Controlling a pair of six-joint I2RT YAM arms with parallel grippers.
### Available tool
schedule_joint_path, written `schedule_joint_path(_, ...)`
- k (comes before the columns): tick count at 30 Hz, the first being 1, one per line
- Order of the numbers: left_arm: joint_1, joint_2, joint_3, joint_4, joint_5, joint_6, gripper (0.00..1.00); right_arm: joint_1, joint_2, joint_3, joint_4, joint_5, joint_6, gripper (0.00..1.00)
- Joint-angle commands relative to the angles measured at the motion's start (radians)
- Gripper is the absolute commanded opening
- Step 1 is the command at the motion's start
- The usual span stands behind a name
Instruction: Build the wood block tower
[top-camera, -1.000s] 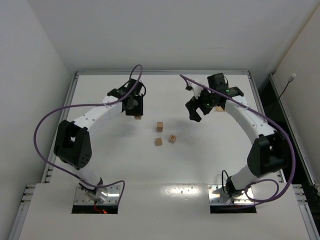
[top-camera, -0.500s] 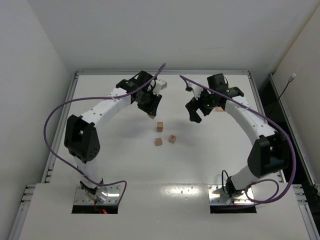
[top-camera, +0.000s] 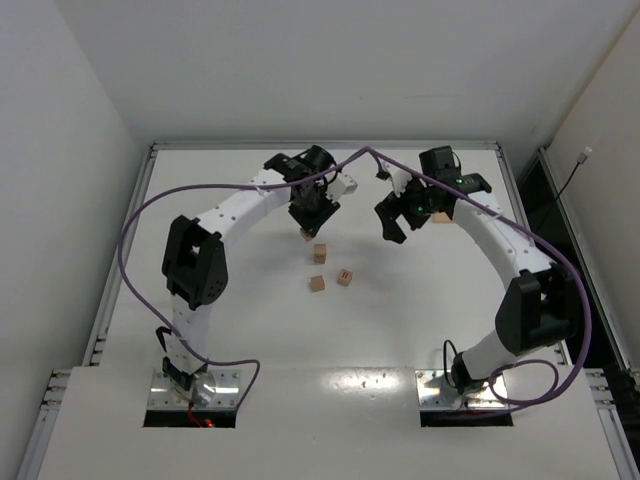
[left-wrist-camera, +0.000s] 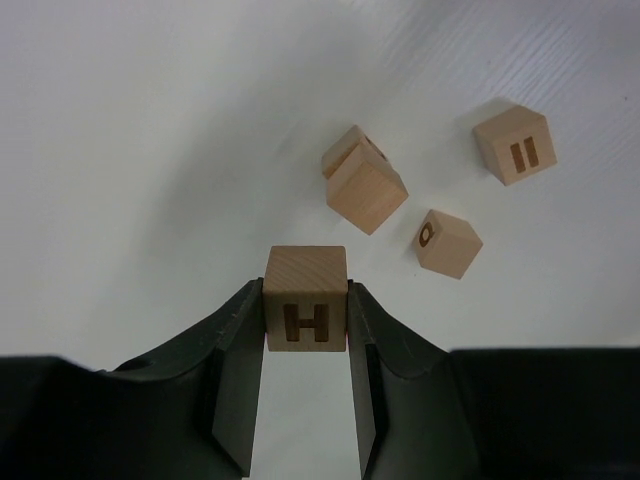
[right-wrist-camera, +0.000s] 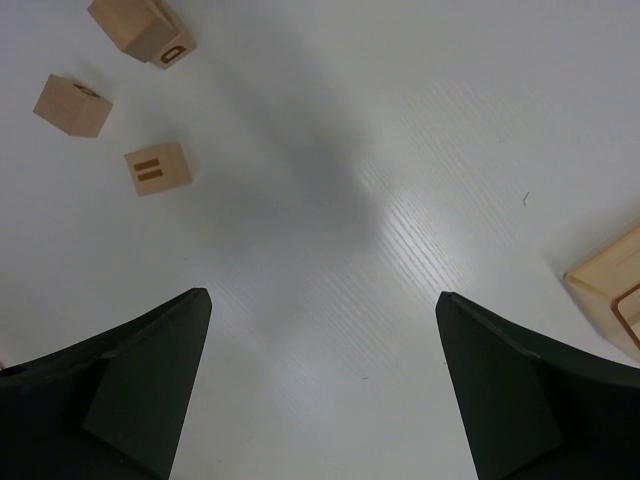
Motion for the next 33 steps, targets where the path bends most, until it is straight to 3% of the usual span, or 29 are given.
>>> schedule_joint_path(1,-0.034,-0.008,0.039,-0.042,-0.061,0.032,0.00,-0.026,-0.013,-0.019,0.053,0.006,0.043,0.93)
schedule_joint_path(7,-0.080,0.014,0.030,-0.053,-0.087,0.074,0.00,-0.123,-0.077,-0.050,0.104,-0.016,0.090,1.00)
schedule_joint_path(17,-0.113,0.023,0.030,-0.035,0.009,0.129,0.00,-0.307,-0.099,-0.068,0.135,-0.180,0.161,1.00)
schedule_joint_path(27,-0.104,0.078,0.062,-0.059,0.071,0.166,0.00,-0.410,-0.068,-0.068,0.135,-0.355,0.189,1.00)
schedule_joint_path(33,-0.094,0.098,0.080,-0.050,0.080,0.156,0.00,-0.430,-0.059,-0.068,0.135,-0.385,0.189,1.00)
